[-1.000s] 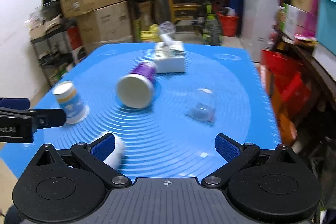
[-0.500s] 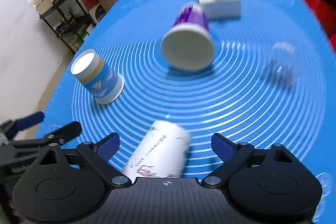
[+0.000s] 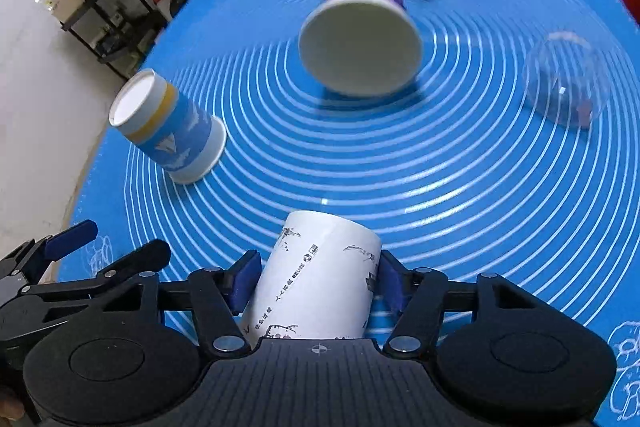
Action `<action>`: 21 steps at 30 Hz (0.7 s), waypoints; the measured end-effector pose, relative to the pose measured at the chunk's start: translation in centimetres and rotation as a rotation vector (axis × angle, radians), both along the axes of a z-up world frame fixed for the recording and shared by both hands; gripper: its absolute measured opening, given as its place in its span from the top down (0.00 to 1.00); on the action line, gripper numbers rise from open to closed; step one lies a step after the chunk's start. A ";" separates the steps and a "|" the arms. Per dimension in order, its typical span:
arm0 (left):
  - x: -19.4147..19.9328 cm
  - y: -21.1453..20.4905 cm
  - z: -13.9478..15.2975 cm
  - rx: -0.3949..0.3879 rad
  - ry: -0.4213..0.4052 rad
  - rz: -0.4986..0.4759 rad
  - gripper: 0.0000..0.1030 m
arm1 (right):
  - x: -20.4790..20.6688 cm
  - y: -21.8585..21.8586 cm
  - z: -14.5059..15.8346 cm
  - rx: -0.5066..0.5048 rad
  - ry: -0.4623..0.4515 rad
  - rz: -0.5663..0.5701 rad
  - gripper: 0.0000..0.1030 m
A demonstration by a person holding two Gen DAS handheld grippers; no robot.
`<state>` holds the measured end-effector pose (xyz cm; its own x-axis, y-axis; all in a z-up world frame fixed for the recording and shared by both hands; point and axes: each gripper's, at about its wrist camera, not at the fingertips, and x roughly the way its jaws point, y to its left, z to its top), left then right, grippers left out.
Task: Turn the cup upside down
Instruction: 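Rotate the white cup with the right tool until its open rim faces up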
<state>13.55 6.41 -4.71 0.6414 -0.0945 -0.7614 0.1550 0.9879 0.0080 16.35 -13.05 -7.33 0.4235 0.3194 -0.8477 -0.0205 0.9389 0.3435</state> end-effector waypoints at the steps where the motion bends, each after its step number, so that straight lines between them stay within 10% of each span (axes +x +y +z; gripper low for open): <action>1: 0.0 -0.1 0.0 -0.001 -0.002 0.001 0.03 | -0.4 -0.1 0.2 0.001 -0.036 -0.002 0.37; 6: -0.2 -0.2 0.1 -0.017 -0.007 0.009 0.03 | -3.2 -0.5 2.4 -0.097 -0.271 -0.041 0.37; 12: -0.6 -0.6 0.3 -0.034 -0.017 0.020 0.03 | -6.9 1.0 2.4 -0.449 -0.708 -0.005 0.37; 21: -1.3 -1.1 0.3 -0.055 -0.033 0.019 0.03 | -7.6 0.9 -1.3 -0.497 -0.700 0.009 0.37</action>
<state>12.29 5.27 -4.39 0.6683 -0.1226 -0.7338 0.1363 0.9898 -0.0412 8.77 -12.14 -8.68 0.9006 -0.0142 -0.4344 -0.0824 0.9757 -0.2028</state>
